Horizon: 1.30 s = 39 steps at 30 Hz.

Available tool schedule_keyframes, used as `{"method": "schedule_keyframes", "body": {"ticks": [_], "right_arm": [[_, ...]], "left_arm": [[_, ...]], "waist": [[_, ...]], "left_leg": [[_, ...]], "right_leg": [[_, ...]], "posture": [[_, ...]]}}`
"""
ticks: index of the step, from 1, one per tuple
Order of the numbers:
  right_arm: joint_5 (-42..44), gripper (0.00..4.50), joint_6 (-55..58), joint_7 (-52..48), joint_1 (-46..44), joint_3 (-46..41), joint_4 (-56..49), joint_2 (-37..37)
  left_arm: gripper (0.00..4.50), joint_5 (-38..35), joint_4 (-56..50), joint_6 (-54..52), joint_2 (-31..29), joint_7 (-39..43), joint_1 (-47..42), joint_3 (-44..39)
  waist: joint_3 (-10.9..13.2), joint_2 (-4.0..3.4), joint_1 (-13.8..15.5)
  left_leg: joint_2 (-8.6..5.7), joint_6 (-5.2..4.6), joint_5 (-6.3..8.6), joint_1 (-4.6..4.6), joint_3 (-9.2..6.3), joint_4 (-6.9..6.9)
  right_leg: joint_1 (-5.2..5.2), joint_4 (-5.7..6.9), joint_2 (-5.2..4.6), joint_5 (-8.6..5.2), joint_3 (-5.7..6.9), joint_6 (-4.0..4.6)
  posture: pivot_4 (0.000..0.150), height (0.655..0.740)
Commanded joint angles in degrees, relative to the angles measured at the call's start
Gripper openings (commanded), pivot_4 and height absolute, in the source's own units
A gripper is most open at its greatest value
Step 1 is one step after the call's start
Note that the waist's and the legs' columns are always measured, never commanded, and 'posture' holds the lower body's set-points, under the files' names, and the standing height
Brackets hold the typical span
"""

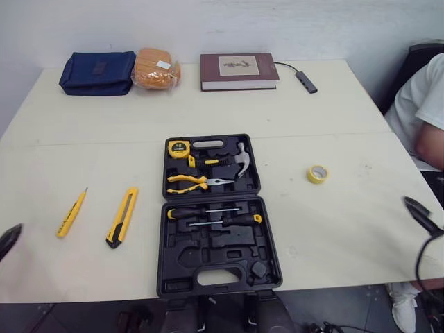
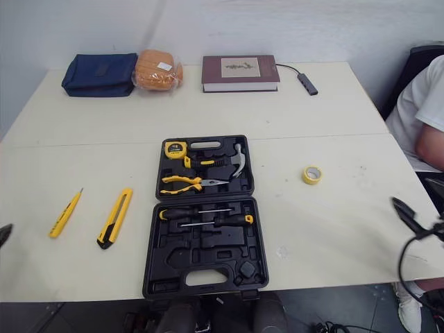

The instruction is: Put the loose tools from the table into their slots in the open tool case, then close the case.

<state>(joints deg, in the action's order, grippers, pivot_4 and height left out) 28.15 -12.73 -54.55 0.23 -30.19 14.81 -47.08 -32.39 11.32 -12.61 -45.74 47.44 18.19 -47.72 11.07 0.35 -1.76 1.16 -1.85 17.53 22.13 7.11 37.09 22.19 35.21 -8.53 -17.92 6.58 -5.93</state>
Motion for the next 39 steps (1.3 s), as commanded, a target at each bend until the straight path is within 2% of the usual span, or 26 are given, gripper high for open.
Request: {"method": "schedule_keyframes", "body": {"ticks": [1, 4, 9, 12, 20, 22, 29, 32, 34, 35, 38, 39], "right_arm": [[7.4, 4.44, 7.6, 0.5, -0.8, 2.1, -13.7, 1.9], [7.5, 4.44, 12.4, 2.4, -1.2, 4.8, -20.4, 2.8], [12.5, 4.44, 13.1, -2.9, -2.4, 9.8, -30.1, 6.4], [10.4, 4.44, 10.6, -7.5, -2.7, 14.6, -34.2, 7.1], [8.5, 4.44, 7.0, -13.8, -7.3, 23.0, -35.3, 9.9], [8.7, 4.44, 7.0, -14.4, -7.8, 24.2, -35.9, 10.4], [7.8, 4.44, 6.4, -16.3, -8.8, 25.7, -35.9, 10.6], [7.6, 4.5, 6.4, -16.4, -9.0, 25.3, -35.3, 10.7], [7.5, 4.5, 6.6, -16.2, -9.0, 25.2, -35.1, 10.7], [7.4, 4.5, 6.5, -16.3, -8.8, 25.1, -34.8, 10.6], [7.3, 4.5, 6.3, -16.8, -8.1, 24.8, -34.1, 10.5], [7.3, 4.5, 6.0, -17.1, -7.5, 24.7, -33.9, 10.4]], "left_arm": [[4.5, -3.0, -5.8, -7.5, -0.1, -0.7, 0.6, 1.2], [4.5, -2.1, -6.7, -10.5, -0.5, -2.3, -0.9, 2.7], [4.5, -1.2, -8.0, -12.6, -0.5, -3.8, -3.5, 5.0], [4.5, 0.1, -7.6, -14.0, -0.7, -5.8, -5.9, 7.0], [4.5, 2.9, -6.7, -16.0, 0.1, -8.8, -10.4, 12.2], [4.5, 3.9, -5.8, -16.6, 0.2, -10.3, -11.5, 13.3], [4.5, 5.6, -5.1, -20.0, -0.4, -10.5, -12.7, 17.0], [3.72, 5.7, -5.0, -20.9, -0.4, -9.4, -12.9, 17.8], [2.66, 5.7, -4.7, -20.9, 0.0, -9.4, -13.3, 17.7], [2.41, 6.0, -4.2, -20.4, 0.2, -9.1, -13.5, 18.1], [1.24, 6.4, -3.8, -20.4, 0.6, -8.5, -13.7, 19.7], [1.04, 6.5, -3.8, -20.4, 0.7, -8.7, -13.9, 19.9]], "waist": [[0.0, 0.0, 0.2], [0.0, 0.01, 0.5], [0.0, 0.1, 0.8], [0.0, 0.1, 0.8], [-0.1, 0.21, 1.0], [-0.1, 0.22, 1.1], [-0.1, 0.26, 1.3], [-0.1, 0.26, 1.5], [-0.1, 0.26, 1.5], [-0.1, 0.26, 1.6], [-0.1, 0.26, 1.7], [-0.1, 0.26, 1.8]], "left_leg": [[0.0, 0.03, -0.03, 0.03, 0.0, -0.01], [-0.01, 0.14, -0.11, 0.18, -0.01, -0.01], [-0.03, 0.07, -0.14, 0.21, 0.0, 0.11], [-0.04, 0.04, -0.16, 0.19, 0.02, 0.11], [-0.04, 0.08, -0.21, 0.19, 0.05, 0.09], [-0.04, -0.13, -0.33, 0.19, 0.05, 0.11], [-0.05, 0.05, -0.24, 0.16, 0.07, 0.12], [-0.05, 0.05, -0.24, 0.13, 0.09, 0.13], [-0.07, 0.05, -0.24, 0.1, 0.12, 0.12], [-0.07, 0.05, -0.24, 0.1, 0.12, 0.12], [-0.08, 0.06, -0.24, 0.1, 0.11, 0.13], [-0.09, 0.06, -0.24, 0.08, 0.11, 0.13]], "right_leg": [[0.05, 0.03, 0.0, -0.01, 0.0, 0.01], [0.19, 0.11, 0.02, -0.03, 0.04, 0.06], [0.16, 0.17, 0.02, -0.03, 0.08, 0.05], [0.17, 0.23, 0.02, -0.02, 0.06, 0.04], [0.21, 0.31, 0.07, -0.02, 0.07, 0.04], [0.21, 0.33, 0.07, -0.02, 0.08, 0.04], [0.21, 0.34, 0.06, -0.02, 0.05, 0.04], [0.21, 0.36, 0.05, -0.02, 0.03, 0.04], [0.2, 0.36, 0.03, -0.02, 0.0, 0.04], [0.2, 0.37, 0.03, -0.02, 0.0, 0.04], [0.2, 0.36, 0.02, -0.02, 0.0, 0.04], [0.19, 0.36, 0.01, -0.02, 0.0, 0.04]], "posture": [[0.15, 0.74], [0.15, 0.74], [0.15, 0.74], [0.15, 0.74], [0.15, 0.74], [0.15, 0.74], [0.15, 0.74], [0.15, 0.74], [0.15, 0.74], [0.15, 0.74], [0.15, 0.74], [0.15, 0.74]]}}
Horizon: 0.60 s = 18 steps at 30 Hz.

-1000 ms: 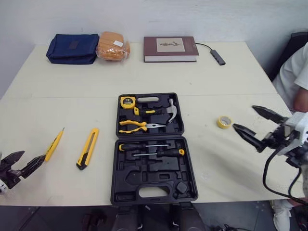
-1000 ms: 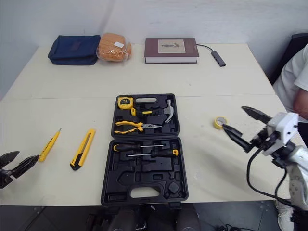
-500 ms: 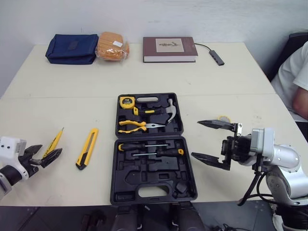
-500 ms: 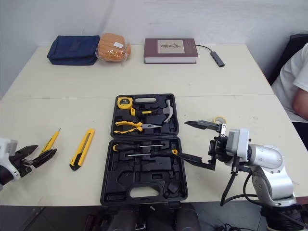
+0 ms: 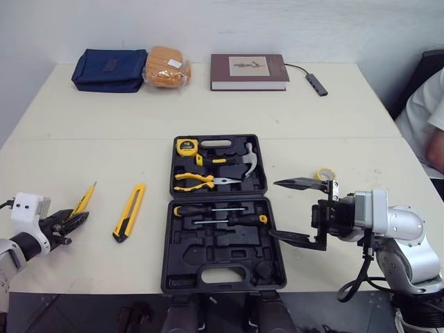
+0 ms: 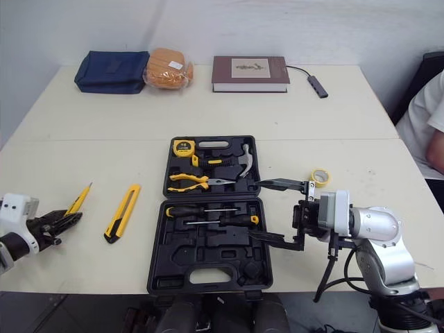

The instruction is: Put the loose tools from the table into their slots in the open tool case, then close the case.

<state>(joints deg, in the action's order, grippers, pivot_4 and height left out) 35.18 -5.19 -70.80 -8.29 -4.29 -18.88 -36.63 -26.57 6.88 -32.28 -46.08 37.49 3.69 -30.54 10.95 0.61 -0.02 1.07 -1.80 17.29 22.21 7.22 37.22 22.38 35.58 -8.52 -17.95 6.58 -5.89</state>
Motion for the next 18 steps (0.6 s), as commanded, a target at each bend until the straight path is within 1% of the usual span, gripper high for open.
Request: {"method": "schedule_keyframes", "body": {"ticks": [1, 2, 8, 11, 13, 16, 18], "right_arm": [[0.3, 4.5, -1.7, -1.1, 1.3, -1.3, -0.1, 0.0], [0.4, 4.5, -1.9, -1.4, 1.9, -1.5, 0.1, -0.2], [0.4, 4.5, -3.2, -2.2, 4.4, -2.4, 0.5, -0.2], [0.1, 4.5, -4.4, -3.2, 5.1, -3.3, 1.7, -0.8], [0.3, 4.5, -4.9, -3.8, 5.2, -4.2, 2.4, -1.3], [1.0, 4.5, -5.2, -5.3, 6.3, -5.4, 2.9, -2.5], [1.0, 4.5, -5.3, -6.4, 7.1, -6.3, 3.4, -3.5]], "left_arm": [[0.52, 0.8, 0.6, -0.7, 1.2, 1.2, 0.5, 2.7], [0.38, 1.1, 0.5, -0.1, 1.3, 0.9, 0.4, 2.7], [0.38, 1.7, 0.2, 4.8, 2.6, 0.4, -0.2, 0.7], [0.38, 0.1, -2.9, 15.4, 3.9, 3.9, -2.5, -2.0], [0.38, -0.6, -4.3, 19.9, 3.5, 6.7, -4.3, -2.3], [0.38, -1.5, -7.2, 22.6, 1.8, 12.2, -5.7, -0.5], [0.38, -2.2, -9.5, 22.3, 0.8, 15.1, -6.2, 1.3]], "waist": [[0.0, 0.0, 0.1], [0.0, 0.0, 0.1], [0.0, 0.0, 0.2], [0.0, 0.02, 0.3], [0.0, 0.36, 0.4], [-0.1, 0.46, 0.1], [-0.1, 0.44, 0.0]], "left_leg": [[-0.02, 0.0, 0.0, 0.0, 0.0, 0.0], [-0.02, -0.01, 0.0, 0.0, 0.0, 0.0], [-0.03, -0.02, -0.03, -0.02, -0.01, 0.0], [-0.03, -0.01, -0.03, -0.01, -0.01, 0.0], [-0.02, -0.01, -0.03, 0.02, -0.03, 0.03], [0.0, 0.02, -0.05, 0.05, -0.04, 0.04], [-0.01, 0.01, -0.04, 0.04, -0.02, -0.01]], "right_leg": [[0.0, 0.0, -0.01, 0.0, 0.0, 0.0], [-0.01, 0.01, -0.02, 0.0, 0.0, 0.0], [-0.02, 0.05, -0.03, 0.0, 0.01, -0.01], [-0.02, 0.04, -0.03, 0.0, 0.02, -0.01], [0.0, 0.03, -0.02, 0.0, 0.04, -0.01], [-0.01, 0.01, -0.01, 0.01, 0.07, -0.01], [-0.02, -0.02, -0.01, 0.01, 0.06, -0.01]], "posture": [[0.15, 0.74], [0.15, 0.74], [0.15, 0.74], [0.15, 0.74], [0.15, 0.74], [0.15, 0.74], [0.15, 0.74]]}}
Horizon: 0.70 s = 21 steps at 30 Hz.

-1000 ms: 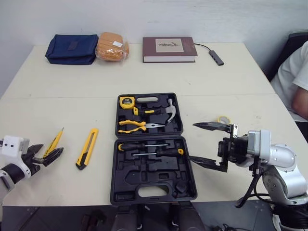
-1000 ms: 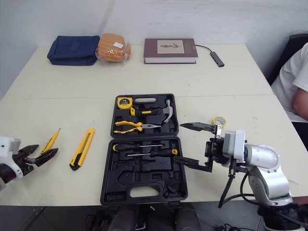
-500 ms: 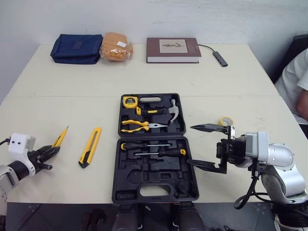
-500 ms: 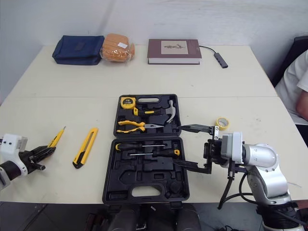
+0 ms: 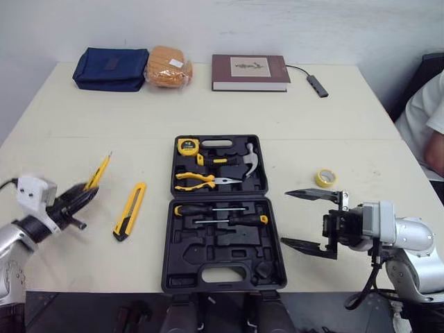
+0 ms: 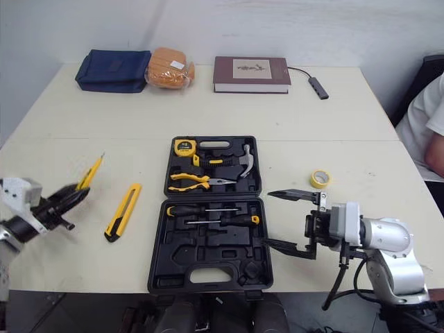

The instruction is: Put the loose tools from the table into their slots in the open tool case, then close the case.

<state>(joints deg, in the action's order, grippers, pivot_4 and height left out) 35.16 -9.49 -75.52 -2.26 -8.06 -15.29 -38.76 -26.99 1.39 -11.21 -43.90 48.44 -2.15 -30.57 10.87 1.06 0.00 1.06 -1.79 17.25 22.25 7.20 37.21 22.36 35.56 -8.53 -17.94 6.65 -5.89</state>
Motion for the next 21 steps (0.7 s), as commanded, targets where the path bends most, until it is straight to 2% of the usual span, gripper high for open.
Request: {"method": "schedule_keyframes", "body": {"ticks": [1, 3, 6, 10, 13, 18, 21], "right_arm": [[1.0, 4.5, -1.1, -2.1, 1.2, -2.8, 0.0, -1.7], [1.1, 4.5, -1.0, -2.3, 1.2, -3.3, 0.5, -2.3], [1.2, 4.5, -0.4, -2.2, 1.3, -3.7, 0.4, -2.6], [0.8, 4.5, 0.1, -1.7, 2.4, -3.6, -0.8, -2.8], [0.6, 4.5, 0.5, -1.2, 3.0, -3.5, -1.6, -3.0], [-0.2, 4.5, 1.2, 0.5, 4.0, -2.5, -3.6, -2.7], [-0.7, 4.5, 1.4, 1.3, 4.6, -2.3, -4.4, -2.8]], "left_arm": [[0.38, -2.1, -4.8, 0.8, -1.7, 4.9, -0.6, 1.9], [0.38, -2.5, -8.0, 0.0, -3.1, 7.9, -2.2, 5.6], [0.38, -3.6, -14.7, -2.8, -4.8, 13.3, -7.2, 14.4], [0.38, -6.7, -21.2, -9.8, -4.7, 15.1, -13.5, 22.1], [0.38, -5.1, -22.6, -10.7, -6.0, 16.7, -14.6, 24.9], [0.38, 3.1, -23.9, -8.4, -8.4, 19.9, -18.0, 34.5], [0.38, 6.6, -24.4, -8.2, -9.6, 20.1, -18.8, 37.3]], "waist": [[0.0, -0.03, -0.1], [0.0, -0.03, -0.3], [0.0, -0.02, 0.0], [0.0, -0.02, 0.4], [0.0, -0.03, -0.2], [0.0, -0.05, 0.0], [0.0, -0.05, 0.1]], "left_leg": [[-0.01, -0.01, 0.0, 0.0, 0.01, -0.02], [-0.01, -0.33, -0.18, -0.01, 0.05, -0.02], [0.01, -0.32, -0.22, 0.0, 0.04, 0.02], [-0.03, -0.3, -0.22, 0.0, 0.03, 0.05], [0.0, -0.33, -0.25, -0.01, 0.08, -0.01], [0.06, -0.28, -0.29, -0.05, 0.12, 0.11], [0.05, -0.3, -0.28, -0.03, 0.1, 0.13]], "right_leg": [[0.0, -0.01, 0.0, 0.0, 0.0, 0.0], [0.0, 0.01, 0.05, 0.0, 0.01, -0.01], [0.0, 0.04, 0.07, 0.0, 0.02, -0.01], [-0.02, 0.05, 0.05, 0.02, -0.04, -0.03], [-0.01, 0.08, 0.15, 0.02, -0.07, -0.03], [0.04, 0.11, 0.47, 0.01, 0.02, -0.03], [0.02, 0.09, 0.49, 0.02, -0.15, -0.03]], "posture": [[0.15, 0.74], [0.15, 0.74], [0.15, 0.74], [0.15, 0.74], [0.15, 0.74], [0.15, 0.74], [0.15, 0.74]]}}
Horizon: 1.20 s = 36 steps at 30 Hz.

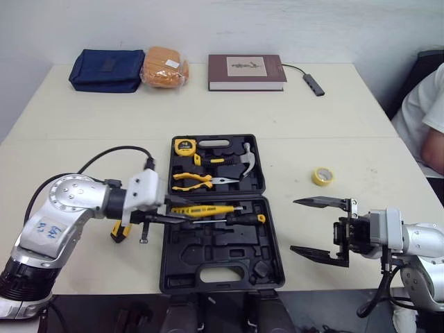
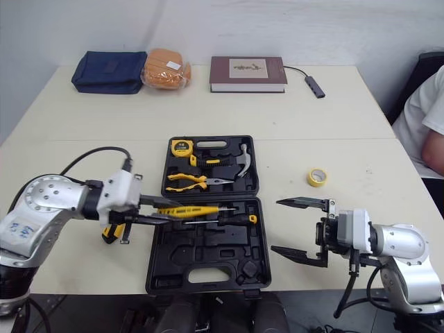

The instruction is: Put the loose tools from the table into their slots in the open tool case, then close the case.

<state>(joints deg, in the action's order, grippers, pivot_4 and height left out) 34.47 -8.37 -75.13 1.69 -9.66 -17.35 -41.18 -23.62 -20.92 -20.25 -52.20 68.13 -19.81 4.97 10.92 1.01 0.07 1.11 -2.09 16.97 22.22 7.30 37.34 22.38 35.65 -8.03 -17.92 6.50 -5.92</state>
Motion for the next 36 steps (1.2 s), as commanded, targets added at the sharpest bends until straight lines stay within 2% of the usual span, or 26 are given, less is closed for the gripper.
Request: {"method": "schedule_keyframes", "body": {"ticks": [1, 6, 14, 23, 36], "right_arm": [[-0.1, 4.5, 0.3, 1.1, 0.8, -0.7, -2.5, -0.4], [-1.1, 4.5, 0.6, 2.4, 1.2, 0.0, -3.2, -0.2], [-1.9, 4.5, 0.9, 4.4, -0.1, 1.3, -3.7, 0.4], [-2.1, 4.5, 1.0, 5.4, -1.0, 2.1, -3.8, 0.1], [-2.3, 4.5, 1.1, 6.1, -1.1, 2.4, -3.9, 0.1]], "left_arm": [[0.38, 3.8, -2.3, 0.7, -1.5, 0.4, -1.2, 2.1], [0.38, 9.8, -2.0, 2.2, -2.9, 0.4, -1.2, 5.1], [0.38, 13.2, -3.4, -4.8, -0.7, -4.6, -1.8, 7.3], [0.38, 13.4, -5.9, -10.2, 0.5, -4.9, -2.1, 9.8], [0.38, 14.2, -7.5, -13.1, -1.6, -4.4, -1.3, 10.3]], "waist": [[0.0, 0.0, 0.0], [0.0, 0.0, 0.1], [0.0, 0.0, 0.0], [0.0, 0.0, 0.1], [0.0, 0.0, 0.1]], "left_leg": [[0.0, 0.0, 0.0, 0.01, -0.01, 0.0], [0.01, -0.01, 0.0, 0.03, -0.03, 0.0], [0.01, -0.03, 0.0, 0.04, -0.03, 0.03], [0.0, -0.06, -0.01, 0.06, -0.05, 0.11], [0.0, -0.06, -0.01, 0.07, -0.06, 0.18]], "right_leg": [[0.0, -0.01, -0.05, 0.0, -0.1, 0.0], [0.01, -0.01, -0.2, 0.0, -0.09, 0.0], [0.01, 0.01, -0.18, 0.0, -0.08, 0.0], [0.0, 0.05, -0.19, 0.0, -0.07, 0.0], [-0.01, 0.1, -0.18, 0.0, -0.06, 0.0]], "posture": [[0.15, 0.74], [0.15, 0.74], [0.15, 0.74], [0.15, 0.74], [0.15, 0.74]]}}
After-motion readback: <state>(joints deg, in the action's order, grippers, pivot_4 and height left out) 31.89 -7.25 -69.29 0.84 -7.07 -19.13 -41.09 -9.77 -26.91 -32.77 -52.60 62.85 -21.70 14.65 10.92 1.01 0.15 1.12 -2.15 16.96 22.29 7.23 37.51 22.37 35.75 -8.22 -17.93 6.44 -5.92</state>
